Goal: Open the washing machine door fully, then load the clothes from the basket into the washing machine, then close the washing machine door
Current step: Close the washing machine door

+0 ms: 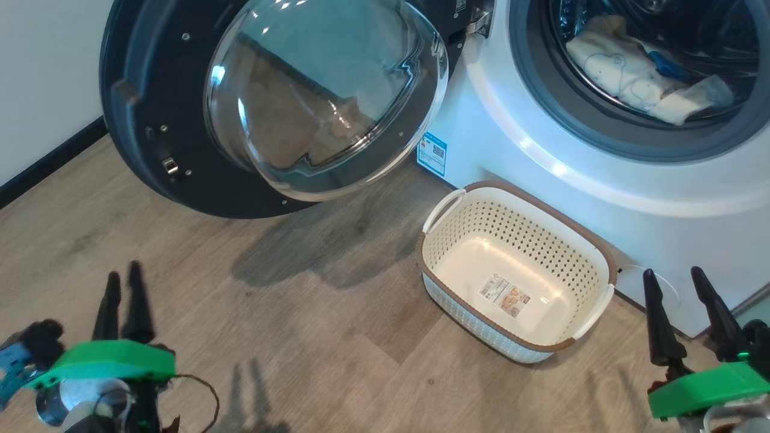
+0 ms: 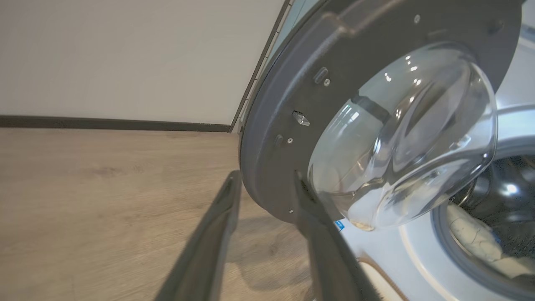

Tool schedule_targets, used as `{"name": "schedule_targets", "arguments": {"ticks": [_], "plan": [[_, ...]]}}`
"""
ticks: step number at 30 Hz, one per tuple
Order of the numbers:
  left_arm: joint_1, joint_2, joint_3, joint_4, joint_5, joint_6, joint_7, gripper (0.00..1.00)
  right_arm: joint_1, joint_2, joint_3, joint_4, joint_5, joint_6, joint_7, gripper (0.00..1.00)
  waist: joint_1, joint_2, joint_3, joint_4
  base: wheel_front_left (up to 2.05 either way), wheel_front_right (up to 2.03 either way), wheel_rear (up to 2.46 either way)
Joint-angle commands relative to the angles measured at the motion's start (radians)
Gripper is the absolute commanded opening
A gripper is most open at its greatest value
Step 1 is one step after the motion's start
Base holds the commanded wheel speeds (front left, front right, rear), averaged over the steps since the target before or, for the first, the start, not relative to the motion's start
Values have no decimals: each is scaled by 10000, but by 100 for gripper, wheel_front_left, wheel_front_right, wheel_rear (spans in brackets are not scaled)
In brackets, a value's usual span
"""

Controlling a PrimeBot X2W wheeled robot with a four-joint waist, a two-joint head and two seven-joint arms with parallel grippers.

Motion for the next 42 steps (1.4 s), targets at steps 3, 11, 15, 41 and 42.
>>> {"name": "schedule_targets", "arguments": {"ticks": [3,11,15,41,42], "plan": [[-352,77,570,-285,-1317,-8,-63,0,-373,-292,178,-254,108,44,-67,100,0,0,-19,-19,0,0,0],[-1361,791,1152,930,-5729,-8,41,0,-137,-249,90,-336,74,44,-67,100,0,0,-10,-66,0,0,0],[-2491,1785,1623,2092,-7938,-8,924,0,-3,-256,-1,-368,58,44,-67,100,0,0,-20,-95,0,0,0],[-8680,5513,1840,7806,-9887,625,4626,0,-129,-952,-33,-620,-63,44,-67,100,0,0,1046,-852,0,0,0],[-8802,5564,1743,7910,-9847,634,4837,0,-152,-991,-46,-635,-63,44,-67,100,0,0,1120,-893,0,0,0]]}}
